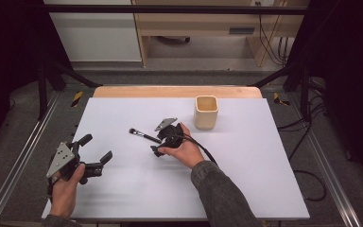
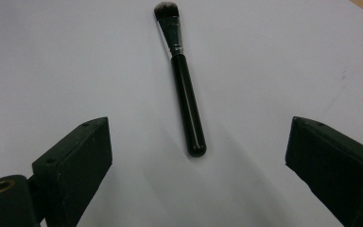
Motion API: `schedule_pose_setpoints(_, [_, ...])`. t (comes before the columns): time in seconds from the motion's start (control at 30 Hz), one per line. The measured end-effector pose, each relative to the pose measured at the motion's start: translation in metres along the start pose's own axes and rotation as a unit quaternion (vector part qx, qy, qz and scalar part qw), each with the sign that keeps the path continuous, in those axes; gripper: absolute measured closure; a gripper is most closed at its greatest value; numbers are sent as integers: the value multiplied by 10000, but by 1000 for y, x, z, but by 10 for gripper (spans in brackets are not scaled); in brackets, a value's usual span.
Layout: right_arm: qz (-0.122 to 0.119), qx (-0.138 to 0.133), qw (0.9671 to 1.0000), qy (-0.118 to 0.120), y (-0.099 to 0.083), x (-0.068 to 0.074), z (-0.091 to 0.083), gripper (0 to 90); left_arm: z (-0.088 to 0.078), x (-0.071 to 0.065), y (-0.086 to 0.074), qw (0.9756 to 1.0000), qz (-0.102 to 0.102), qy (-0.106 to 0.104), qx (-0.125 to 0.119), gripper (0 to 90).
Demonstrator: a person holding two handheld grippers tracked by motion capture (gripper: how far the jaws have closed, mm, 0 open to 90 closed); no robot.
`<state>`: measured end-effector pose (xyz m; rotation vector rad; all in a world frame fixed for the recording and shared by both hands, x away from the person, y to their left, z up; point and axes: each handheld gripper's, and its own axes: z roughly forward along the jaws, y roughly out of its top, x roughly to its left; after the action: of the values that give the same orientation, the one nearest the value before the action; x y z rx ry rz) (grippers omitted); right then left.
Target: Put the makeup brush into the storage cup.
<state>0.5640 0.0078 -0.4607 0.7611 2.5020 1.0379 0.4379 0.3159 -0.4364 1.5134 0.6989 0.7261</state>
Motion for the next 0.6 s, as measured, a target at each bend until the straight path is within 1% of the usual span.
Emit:
schedule_pose_setpoints(0.23, [-4,22,10000,-5,2,1,0,96,0,0,0,10000,1,4,-1,3])
schedule_pose_setpoints(0.33, [-42,47,10000,2,5,0,1,117,0,0,0,10000,3,5,1,3])
schedule_pose_setpoints(0.4, [-11,33,10000,9,7,1,2,138,0,0,0,10000,0,8,-1,3])
schedule_pose_setpoints(0.43, [-48,48,10000,16,7,1,3,148,0,0,0,10000,-4,8,-3,3])
schedule_pose_setpoints(0.47, [-23,61,10000,10,8,2,4,153,0,0,0,10000,-8,9,-6,3])
schedule_pose_setpoints(0.5, [-76,66,9999,34,9,1,5,156,0,0,0,10000,-5,10,-4,3])
schedule_pose_setpoints(0.53, [-36,69,10000,16,10,2,6,160,0,0,0,10000,-5,11,-1,3])
schedule_pose_setpoints(0.6, [-78,102,9999,9,10,3,8,167,0,0,0,10000,-13,10,-8,3])
